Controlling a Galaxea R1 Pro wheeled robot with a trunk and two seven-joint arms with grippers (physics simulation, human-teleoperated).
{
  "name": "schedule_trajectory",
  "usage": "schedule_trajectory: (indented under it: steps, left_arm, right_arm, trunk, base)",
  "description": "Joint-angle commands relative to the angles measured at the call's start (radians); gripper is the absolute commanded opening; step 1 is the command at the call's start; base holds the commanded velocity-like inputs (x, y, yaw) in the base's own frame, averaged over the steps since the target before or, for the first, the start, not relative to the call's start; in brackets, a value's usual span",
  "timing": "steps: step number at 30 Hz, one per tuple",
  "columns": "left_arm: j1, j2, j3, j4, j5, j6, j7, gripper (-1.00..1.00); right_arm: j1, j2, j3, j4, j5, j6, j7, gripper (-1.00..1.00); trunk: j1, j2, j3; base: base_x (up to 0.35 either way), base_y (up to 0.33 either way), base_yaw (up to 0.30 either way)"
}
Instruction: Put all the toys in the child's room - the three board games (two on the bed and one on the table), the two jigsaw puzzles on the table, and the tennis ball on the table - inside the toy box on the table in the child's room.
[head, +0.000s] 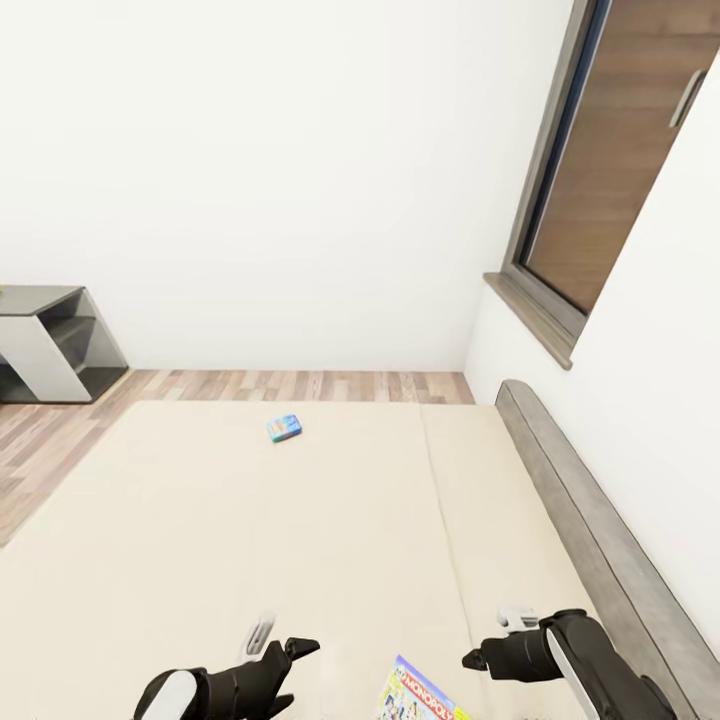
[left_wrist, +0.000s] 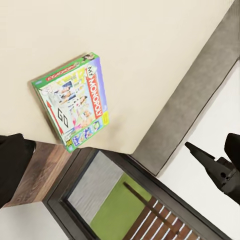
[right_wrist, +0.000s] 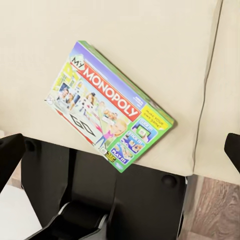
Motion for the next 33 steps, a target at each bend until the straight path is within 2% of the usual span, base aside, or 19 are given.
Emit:
schedule_trajectory:
  steps: [1,19,33]
  left_arm:
    - [-0.001,0.001,-0.001,-0.006,-0.006,0.001,-0.007,1.00]
    - [-0.001,0.005,0.001,-0.050,-0.008,0.002,-0.006,1.00]
    - [-0.001,0.022,0.060,-0.056,-0.007,0.006,-0.005,1.00]
  right_arm:
    - [-0.002,-0.001,0.001,-0.002,0.001,0.004,0.002,1.00]
    - [-0.041,0.000,0.000,-0.002,0.000,0.005,-0.001,1.00]
    - [-0.044,0.001,0.000,-0.001,-0.003,0.007,0.000,1.00]
  trunk:
    - [0.001,-0.002,-0.004]
    - [0.001,-0.002,-0.033]
    - [0.001,-0.002,-0.056]
  base:
    - [0.000,0.000,0.000]
    - [0.000,0.000,0.000]
    - [0.000,0.000,0.000]
